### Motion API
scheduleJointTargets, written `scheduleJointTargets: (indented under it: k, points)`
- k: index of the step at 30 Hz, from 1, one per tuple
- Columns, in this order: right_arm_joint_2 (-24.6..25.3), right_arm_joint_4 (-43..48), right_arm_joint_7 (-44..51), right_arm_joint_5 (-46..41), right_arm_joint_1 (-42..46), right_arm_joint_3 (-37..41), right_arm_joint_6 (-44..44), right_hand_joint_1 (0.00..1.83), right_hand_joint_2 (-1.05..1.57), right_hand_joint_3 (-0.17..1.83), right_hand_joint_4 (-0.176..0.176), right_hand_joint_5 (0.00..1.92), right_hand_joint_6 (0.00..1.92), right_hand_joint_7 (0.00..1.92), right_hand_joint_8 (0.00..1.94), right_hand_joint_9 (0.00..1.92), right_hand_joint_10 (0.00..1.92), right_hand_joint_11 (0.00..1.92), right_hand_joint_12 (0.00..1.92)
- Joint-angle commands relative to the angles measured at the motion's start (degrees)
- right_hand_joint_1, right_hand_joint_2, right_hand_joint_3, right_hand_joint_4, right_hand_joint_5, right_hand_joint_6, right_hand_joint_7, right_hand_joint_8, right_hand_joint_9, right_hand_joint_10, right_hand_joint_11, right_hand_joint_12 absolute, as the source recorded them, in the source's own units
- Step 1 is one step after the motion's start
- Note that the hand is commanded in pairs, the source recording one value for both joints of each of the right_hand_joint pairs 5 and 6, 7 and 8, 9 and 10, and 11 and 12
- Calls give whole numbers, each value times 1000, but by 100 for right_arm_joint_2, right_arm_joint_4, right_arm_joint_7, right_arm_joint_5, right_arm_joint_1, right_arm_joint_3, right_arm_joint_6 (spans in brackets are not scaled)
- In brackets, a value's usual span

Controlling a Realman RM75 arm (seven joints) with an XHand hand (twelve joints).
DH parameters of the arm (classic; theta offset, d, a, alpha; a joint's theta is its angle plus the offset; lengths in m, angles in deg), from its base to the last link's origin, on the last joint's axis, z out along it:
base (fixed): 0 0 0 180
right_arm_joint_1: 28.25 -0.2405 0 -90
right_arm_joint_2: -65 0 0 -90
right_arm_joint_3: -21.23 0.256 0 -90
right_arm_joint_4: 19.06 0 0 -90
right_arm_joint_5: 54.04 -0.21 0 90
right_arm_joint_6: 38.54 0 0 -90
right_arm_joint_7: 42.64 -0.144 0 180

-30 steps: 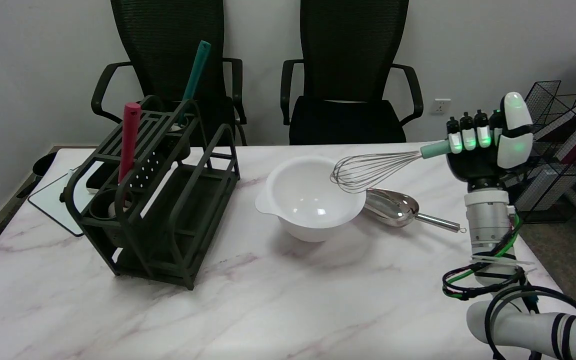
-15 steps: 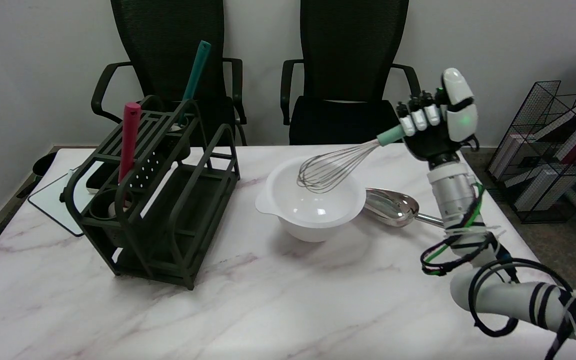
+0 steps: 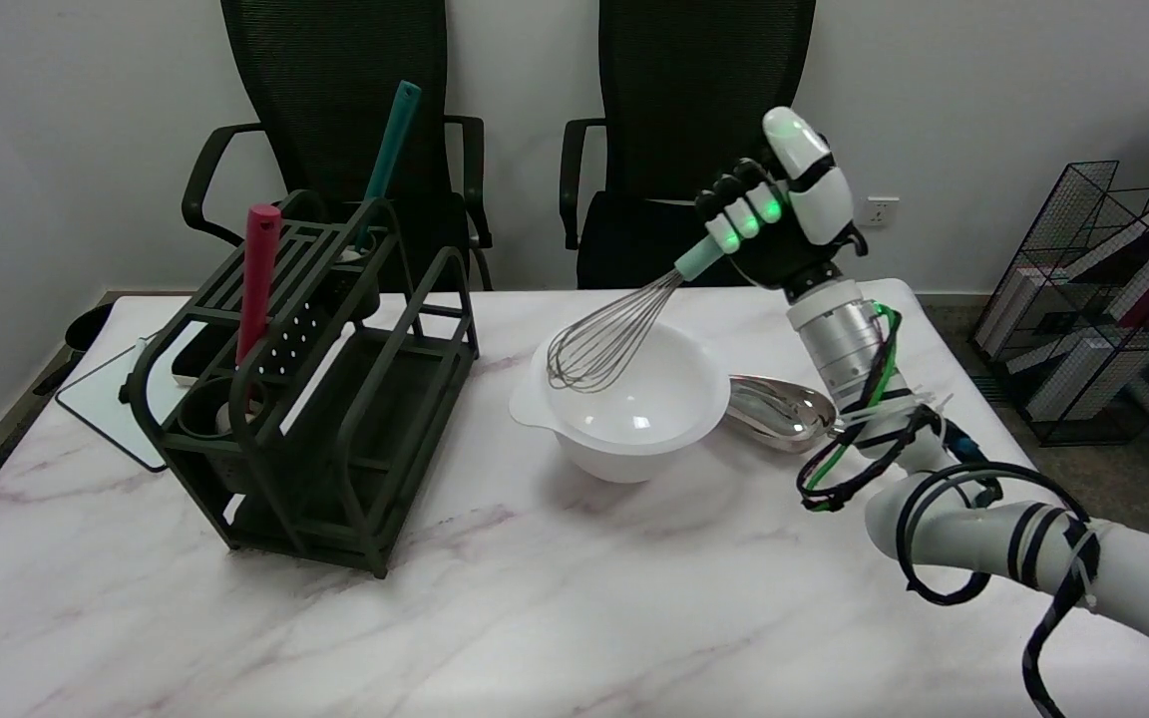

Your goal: Place the whisk into the mixing bowl.

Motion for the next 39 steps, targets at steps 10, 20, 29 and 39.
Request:
scheduleJointTargets:
  k: [10, 20, 29, 39]
  points:
    - [221, 1176, 669, 1030, -612, -18, -721, 1070, 1492, 412, 0, 1920, 1920, 1920, 1920, 1920, 1920, 1912, 1912]
    - [249, 1468, 742, 1038, -695, 53, -773, 1073, 1477, 409, 0, 1920, 1920, 1920, 1920, 1920, 1920, 1919, 1919]
    - [449, 1767, 857, 982, -532, 38, -952, 1078, 1454, 410, 0, 1920, 1920, 1920, 1920, 1920, 1920, 1907, 1907]
    - [564, 1803, 845, 982, -343, 78, -948, 1047, 1476, 412, 0, 1920, 1920, 1920, 1920, 1920, 1920, 1797, 1797]
